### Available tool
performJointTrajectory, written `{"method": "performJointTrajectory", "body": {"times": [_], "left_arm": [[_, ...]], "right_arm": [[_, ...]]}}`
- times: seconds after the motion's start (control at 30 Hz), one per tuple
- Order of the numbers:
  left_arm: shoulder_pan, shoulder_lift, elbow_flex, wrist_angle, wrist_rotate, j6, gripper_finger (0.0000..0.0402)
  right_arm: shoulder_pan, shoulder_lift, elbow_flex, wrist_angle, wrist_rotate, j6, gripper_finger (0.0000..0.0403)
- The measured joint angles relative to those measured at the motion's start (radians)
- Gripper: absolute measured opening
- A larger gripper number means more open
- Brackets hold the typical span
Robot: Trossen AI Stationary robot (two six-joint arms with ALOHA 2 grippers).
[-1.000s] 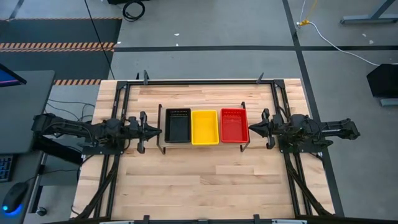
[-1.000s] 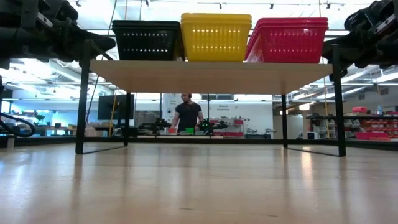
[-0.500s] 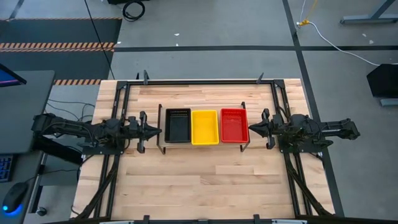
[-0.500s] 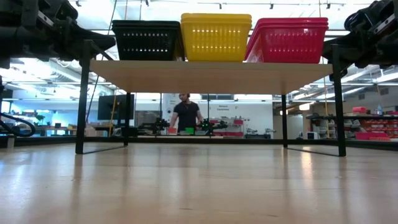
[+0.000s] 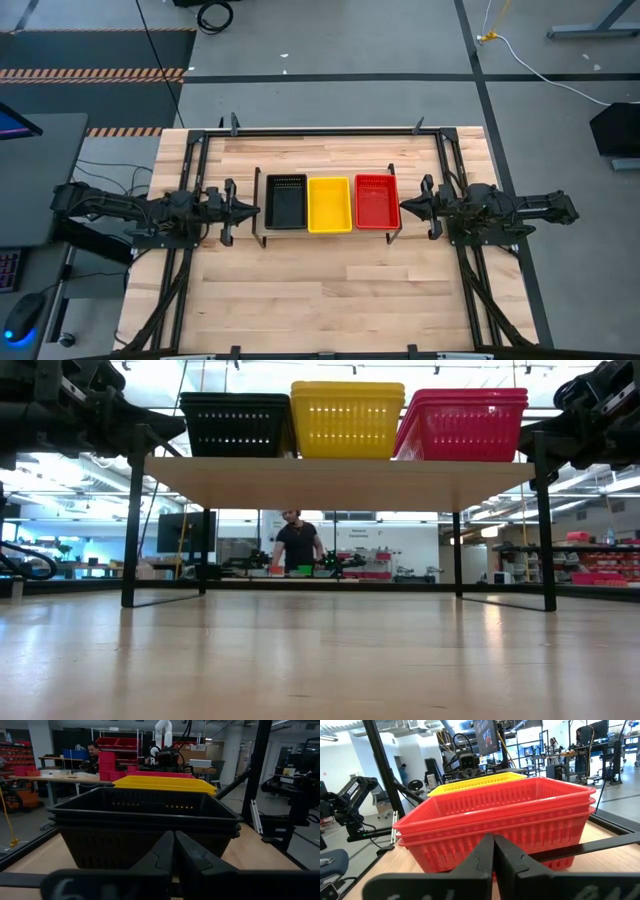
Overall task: Stack baskets on shelf by color
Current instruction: Return to Home Position
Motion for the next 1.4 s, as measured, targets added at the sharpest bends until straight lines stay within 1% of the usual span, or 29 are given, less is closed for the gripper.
{"method": "performJointTrajectory", "body": {"times": [0.4, 0.77, 1.13, 1.4], "left_arm": [[0.0, 0.0, 0.0, 0.001, 0.0, 0.0, 0.0032], [0.0, 0.0, 0.0, 0.001, 0.0, 0.0, 0.0019], [0.0, 0.0, 0.0, 0.001, 0.0, 0.0, 0.0032], [0.0, 0.0, 0.001, 0.001, 0.0, 0.0, 0.0021]], "right_arm": [[0.0, 0.0, 0.0, 0.0, 0.0, 0.0, 0.0012], [0.0, 0.0, 0.0, 0.0, 0.0, 0.0, 0.0012], [0.0, 0.0, 0.0, 0.0, 0.0, 0.0, 0.0012], [0.0, 0.0, 0.0, 0.0, 0.0, 0.0, 0.0012]]}}
